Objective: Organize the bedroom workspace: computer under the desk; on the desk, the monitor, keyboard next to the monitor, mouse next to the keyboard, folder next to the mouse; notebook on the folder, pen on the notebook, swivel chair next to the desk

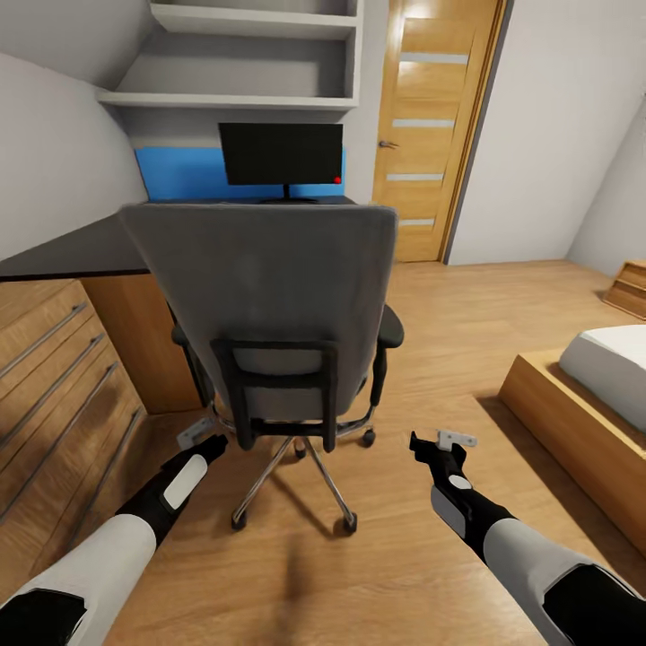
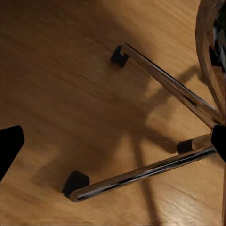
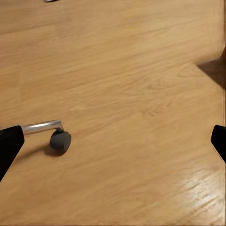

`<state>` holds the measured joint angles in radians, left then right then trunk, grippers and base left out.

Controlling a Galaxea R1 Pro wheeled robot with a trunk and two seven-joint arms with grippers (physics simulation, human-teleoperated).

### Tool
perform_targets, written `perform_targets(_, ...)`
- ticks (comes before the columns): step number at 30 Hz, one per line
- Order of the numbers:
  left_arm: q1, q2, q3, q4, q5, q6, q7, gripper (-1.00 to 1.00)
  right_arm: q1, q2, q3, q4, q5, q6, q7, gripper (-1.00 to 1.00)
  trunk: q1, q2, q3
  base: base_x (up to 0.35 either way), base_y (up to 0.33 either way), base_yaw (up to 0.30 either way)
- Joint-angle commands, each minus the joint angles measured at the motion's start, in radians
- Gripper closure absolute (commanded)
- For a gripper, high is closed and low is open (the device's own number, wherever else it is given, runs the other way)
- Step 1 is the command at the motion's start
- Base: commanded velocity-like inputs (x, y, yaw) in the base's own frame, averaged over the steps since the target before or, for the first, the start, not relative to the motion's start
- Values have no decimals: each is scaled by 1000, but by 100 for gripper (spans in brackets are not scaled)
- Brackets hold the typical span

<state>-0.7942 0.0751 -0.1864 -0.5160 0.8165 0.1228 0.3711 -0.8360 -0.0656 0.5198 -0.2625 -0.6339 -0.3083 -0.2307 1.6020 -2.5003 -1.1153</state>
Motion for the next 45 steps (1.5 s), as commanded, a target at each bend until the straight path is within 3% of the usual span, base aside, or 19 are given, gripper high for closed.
perform_targets(1, 0, 2, -8, -2, 6, 3, 9, -100, 0, 0, 9, -1, -7, -3, -5, -100, -1, 0, -1, -259, -186, -1)
perform_targets(16, 0, 0, -9, -2, 6, 3, 9, -100, 0, 4, 11, -1, -4, -3, -4, -100, -1, 0, -1, -148, -116, 0)
perform_targets(25, 0, 1, -62, -2, 6, 3, 9, -100, 0, 4, 11, -1, -4, -3, -3, -100, -1, 0, -1, -3, -21, 0)
perform_targets(45, 0, 1, -68, 0, 7, 3, 9, -100, 0, 4, 11, -1, -4, -3, -2, -100, -1, 0, -1, 0, -98, 0)
